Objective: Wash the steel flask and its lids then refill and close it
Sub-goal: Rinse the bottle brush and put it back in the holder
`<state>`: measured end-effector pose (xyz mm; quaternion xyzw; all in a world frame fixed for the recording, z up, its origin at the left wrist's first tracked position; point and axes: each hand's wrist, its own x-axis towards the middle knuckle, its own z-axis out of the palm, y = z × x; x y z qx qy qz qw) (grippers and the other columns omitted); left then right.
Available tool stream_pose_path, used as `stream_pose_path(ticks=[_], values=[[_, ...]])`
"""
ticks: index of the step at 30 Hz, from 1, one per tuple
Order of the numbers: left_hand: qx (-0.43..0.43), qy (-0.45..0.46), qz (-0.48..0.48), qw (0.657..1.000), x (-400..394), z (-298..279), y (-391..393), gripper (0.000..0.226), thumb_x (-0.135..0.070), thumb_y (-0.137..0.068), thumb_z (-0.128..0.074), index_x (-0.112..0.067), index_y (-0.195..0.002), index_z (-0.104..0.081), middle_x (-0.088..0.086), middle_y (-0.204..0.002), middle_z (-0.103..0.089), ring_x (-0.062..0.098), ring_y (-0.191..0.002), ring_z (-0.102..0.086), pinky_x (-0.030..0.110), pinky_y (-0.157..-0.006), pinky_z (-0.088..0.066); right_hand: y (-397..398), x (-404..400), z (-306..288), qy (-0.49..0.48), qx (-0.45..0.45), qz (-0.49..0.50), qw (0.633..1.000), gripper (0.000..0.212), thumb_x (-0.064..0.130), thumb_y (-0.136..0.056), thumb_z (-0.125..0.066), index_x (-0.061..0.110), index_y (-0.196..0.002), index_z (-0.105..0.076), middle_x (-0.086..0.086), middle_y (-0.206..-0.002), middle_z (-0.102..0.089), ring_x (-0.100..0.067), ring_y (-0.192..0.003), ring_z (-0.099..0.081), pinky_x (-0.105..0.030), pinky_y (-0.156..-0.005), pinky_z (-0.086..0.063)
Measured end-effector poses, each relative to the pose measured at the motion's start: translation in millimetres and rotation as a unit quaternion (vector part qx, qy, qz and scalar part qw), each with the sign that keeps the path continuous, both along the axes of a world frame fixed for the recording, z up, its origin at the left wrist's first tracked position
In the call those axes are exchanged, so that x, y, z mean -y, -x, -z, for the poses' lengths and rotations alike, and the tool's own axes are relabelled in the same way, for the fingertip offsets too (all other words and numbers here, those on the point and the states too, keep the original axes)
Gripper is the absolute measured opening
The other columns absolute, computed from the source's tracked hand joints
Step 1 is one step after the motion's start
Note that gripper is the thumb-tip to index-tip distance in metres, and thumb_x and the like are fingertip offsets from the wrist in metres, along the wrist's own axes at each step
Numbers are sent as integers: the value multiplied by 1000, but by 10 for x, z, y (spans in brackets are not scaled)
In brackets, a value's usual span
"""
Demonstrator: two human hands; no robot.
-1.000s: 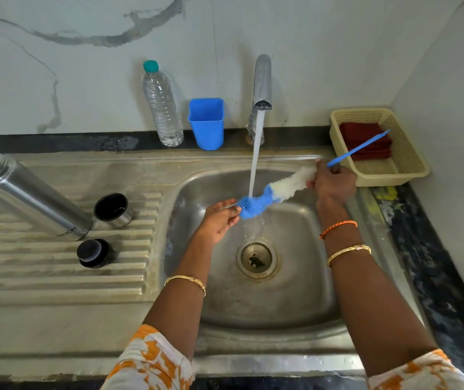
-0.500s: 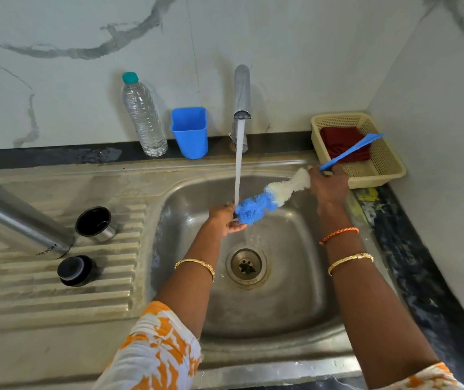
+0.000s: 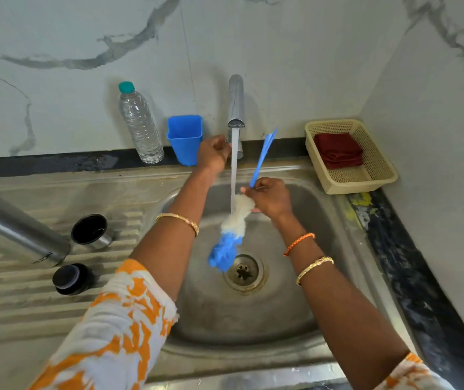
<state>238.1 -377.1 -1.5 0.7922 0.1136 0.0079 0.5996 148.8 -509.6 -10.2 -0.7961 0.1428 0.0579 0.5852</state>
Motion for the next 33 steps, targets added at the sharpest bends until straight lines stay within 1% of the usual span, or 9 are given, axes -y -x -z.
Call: stream_pose_path(ticks=[2, 6, 9, 12, 15, 21, 27, 31, 33], values=[[6, -14, -4, 1000, 57, -3, -31, 17, -8, -91, -59, 0, -103, -70, 18, -98, -71, 15, -80, -61, 27, -73, -53, 10, -59, -17, -22, -11, -3, 1000, 24, 11, -76, -78, 16, -63, -58, -14, -78, -67, -22, -71, -62, -38, -61, -60], [14, 43, 6, 999, 43, -16, -61, 23, 11, -89, -48, 3, -103, -64, 17, -83, -64, 27, -84, -59, 37, -86, -56, 2, -91, -5, -33, -19, -9, 999, 25, 8, -74, -79, 16, -62, -59, -16, -82, -68, -26, -73, -65, -47, -73, -58], [6, 31, 83, 996, 49, -116, -78, 47, 16, -90, -43, 9, -137, -40, 33, -117, -59, 41, -110, -58, 29, -83, -54, -1, -107, 50, -14, -23, -7, 1000, 25, 14, -71, -82, 18, -61, -60, -14, -82, -71, -31, -79, -69, -48, -76, -57], [-16, -67, 151, 986, 24, -179, -162, 60, 11, -91, -49, -5, -146, -33, 12, -131, -59, 21, -121, -56, 10, -72, -50, -10, -68, 104, -16, -18, 3, 1000, 25, 20, -66, -85, 21, -59, -61, -12, -82, -72, -33, -84, -69, -50, -78, -56], [-50, -58, 200, 977, -33, -281, -105, 72, 15, -90, -44, -13, -152, -19, 5, -140, -52, 14, -129, -48, 15, -91, -45, -25, -7, 42, -16, -8, 3, 1000, 24, 16, -69, -83, 20, -60, -61, -12, -81, -71, -34, -86, -69, -51, -79, -55], [-46, 63, 82, 994, -120, -77, 432, 57, 12, -91, -41, -16, -141, -40, 2, -138, -52, 13, -116, -53, 19, -68, -45, -2, 104, -219, 89, 99, -20, 991, 12, 18, -76, -77, 16, -79, -66, 1, -75, -66, -17, -73, -64, -32, -76, -54], [-99, 60, 14, 993, -213, 366, 1029, 34, 1, -95, -47, -4, -128, -54, 5, -113, -61, 9, -92, -55, 10, -64, -43, 170, 264, -367, 165, 195, 8, 967, 12, 12, -84, -68, 6, -94, -64, 2, -74, -59, -11, -66, -55, -25, -66, -46], [-107, 19, 2, 994, -235, 583, 1257, 32, 0, -96, -49, 1, -127, -55, 7, -109, -59, 10, -91, -54, 9, -61, -40, 257, 356, -369, 129, 183, 59, 973, 10, 0, -87, -62, 1, -97, -61, 11, -67, -53, 14, -54, -54, -7, -58, -43], [-112, 6, 5, 994, -241, 655, 1317, 33, -1, -96, -49, 0, -128, -54, 6, -109, -58, 13, -97, -52, 14, -66, -40, 307, 385, -363, 138, 187, 69, 970, 10, 2, -87, -63, 1, -97, -62, 7, -70, -55, 9, -61, -58, -7, -63, -47]])
